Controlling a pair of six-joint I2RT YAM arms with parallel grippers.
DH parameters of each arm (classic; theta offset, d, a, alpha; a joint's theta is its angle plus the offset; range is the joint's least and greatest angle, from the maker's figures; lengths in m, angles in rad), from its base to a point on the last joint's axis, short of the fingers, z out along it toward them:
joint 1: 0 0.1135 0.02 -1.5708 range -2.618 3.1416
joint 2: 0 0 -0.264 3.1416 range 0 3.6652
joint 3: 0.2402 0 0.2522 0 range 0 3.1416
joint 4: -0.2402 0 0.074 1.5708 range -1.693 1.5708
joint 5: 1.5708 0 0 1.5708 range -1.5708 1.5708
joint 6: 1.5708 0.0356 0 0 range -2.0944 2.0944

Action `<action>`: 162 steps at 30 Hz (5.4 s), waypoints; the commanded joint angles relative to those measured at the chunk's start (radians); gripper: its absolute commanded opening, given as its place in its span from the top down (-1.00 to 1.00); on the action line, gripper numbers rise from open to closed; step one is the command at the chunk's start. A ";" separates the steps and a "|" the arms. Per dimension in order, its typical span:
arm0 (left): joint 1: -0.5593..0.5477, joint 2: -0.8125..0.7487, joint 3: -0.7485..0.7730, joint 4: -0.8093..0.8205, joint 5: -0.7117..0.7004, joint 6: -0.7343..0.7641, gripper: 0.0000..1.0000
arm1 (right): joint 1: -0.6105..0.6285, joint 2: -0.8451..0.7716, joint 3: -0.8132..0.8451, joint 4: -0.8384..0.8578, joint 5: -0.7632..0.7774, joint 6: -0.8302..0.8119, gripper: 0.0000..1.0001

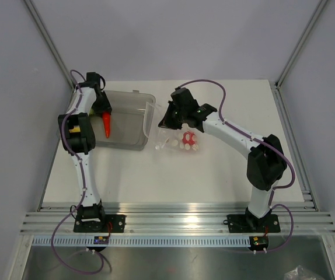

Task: Place the food in the zip-top bag and seal the zipper
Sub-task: Pick up the fake vegetable from the bin, then place the fake vegetable in the zipper food storage bag, then pick up the fake fruit from the bin, then place the fake fruit in the zipper food storage bag.

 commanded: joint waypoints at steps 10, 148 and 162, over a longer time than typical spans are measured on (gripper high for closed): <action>-0.043 -0.520 -0.264 0.171 0.170 0.037 0.98 | 0.002 0.001 0.051 0.004 -0.008 0.028 1.00; -0.132 -0.462 -0.223 0.170 -0.171 0.143 0.52 | -0.020 -0.038 0.001 0.224 -0.089 0.034 1.00; -0.196 -0.899 -0.496 0.125 0.274 0.052 0.56 | -0.020 -0.038 -0.015 0.190 -0.095 0.043 1.00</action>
